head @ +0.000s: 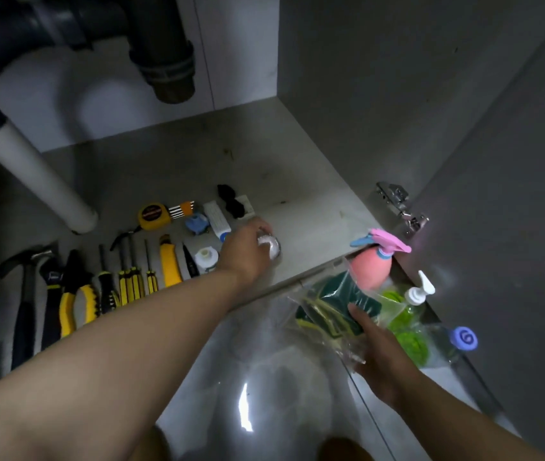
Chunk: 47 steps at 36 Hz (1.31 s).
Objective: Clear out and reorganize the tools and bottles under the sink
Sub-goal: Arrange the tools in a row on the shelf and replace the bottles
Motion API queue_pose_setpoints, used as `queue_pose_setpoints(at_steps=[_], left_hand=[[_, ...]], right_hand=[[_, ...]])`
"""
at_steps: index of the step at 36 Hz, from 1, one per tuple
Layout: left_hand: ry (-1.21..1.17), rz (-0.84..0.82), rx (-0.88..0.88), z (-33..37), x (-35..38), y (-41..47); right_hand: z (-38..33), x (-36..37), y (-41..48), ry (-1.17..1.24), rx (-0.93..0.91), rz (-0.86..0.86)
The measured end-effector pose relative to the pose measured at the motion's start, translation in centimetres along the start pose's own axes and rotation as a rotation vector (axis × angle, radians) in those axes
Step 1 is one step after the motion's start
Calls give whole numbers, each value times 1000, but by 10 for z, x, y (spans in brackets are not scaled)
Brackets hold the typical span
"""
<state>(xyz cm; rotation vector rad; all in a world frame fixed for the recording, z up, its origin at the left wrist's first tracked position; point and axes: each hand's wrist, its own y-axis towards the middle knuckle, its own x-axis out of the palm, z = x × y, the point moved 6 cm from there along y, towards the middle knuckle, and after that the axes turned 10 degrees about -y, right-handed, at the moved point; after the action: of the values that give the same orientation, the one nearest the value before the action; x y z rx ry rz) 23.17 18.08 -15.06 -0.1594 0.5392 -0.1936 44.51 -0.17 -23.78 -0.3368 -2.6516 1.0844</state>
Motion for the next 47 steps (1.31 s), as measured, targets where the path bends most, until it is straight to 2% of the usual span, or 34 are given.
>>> queue_pose_setpoints(at_steps=[4,9,12,14,17,21,23,27,31,35,37,40,43,47], left_hand=[[169,-26,45,-5,0,26],[295,-120,73,-16,8,26],[319,-47,189,-11,0,9],[225,3,244,-2,-5,-7],[-91,-43,73,4,-6,-34],[-382,-315,-244,12,4,-78],[-525,-391,-347,18,7,-93],[-676,-392,-447,22,4,-104],[-714,-514,-544,18,-9,-114],[-979,-610,-655,18,-12,-116],[-1103,-580,-612,27,-15,-109],[-1211,-436,-463,46,-31,-88],[-1221,-375,-317,73,-52,-73],[-1136,-281,-190,109,-69,-71]], right_hand=[[1,12,-2,56,-2,-24],[5,35,-3,164,-27,-175],[3,46,-7,282,-44,-291],[-6,48,-13,296,-44,-314],[-26,50,-21,239,-77,-314],[-58,63,-36,183,-144,-285],[-68,73,-45,158,-150,-299],[-87,89,-63,114,-202,-354],[-106,88,-75,90,-242,-364],[-120,83,-80,39,-207,-417],[-129,84,-83,6,-167,-431],[-149,86,-83,-62,-131,-426],[-175,92,-85,-111,-138,-429],[-209,103,-94,-211,-222,-325]])
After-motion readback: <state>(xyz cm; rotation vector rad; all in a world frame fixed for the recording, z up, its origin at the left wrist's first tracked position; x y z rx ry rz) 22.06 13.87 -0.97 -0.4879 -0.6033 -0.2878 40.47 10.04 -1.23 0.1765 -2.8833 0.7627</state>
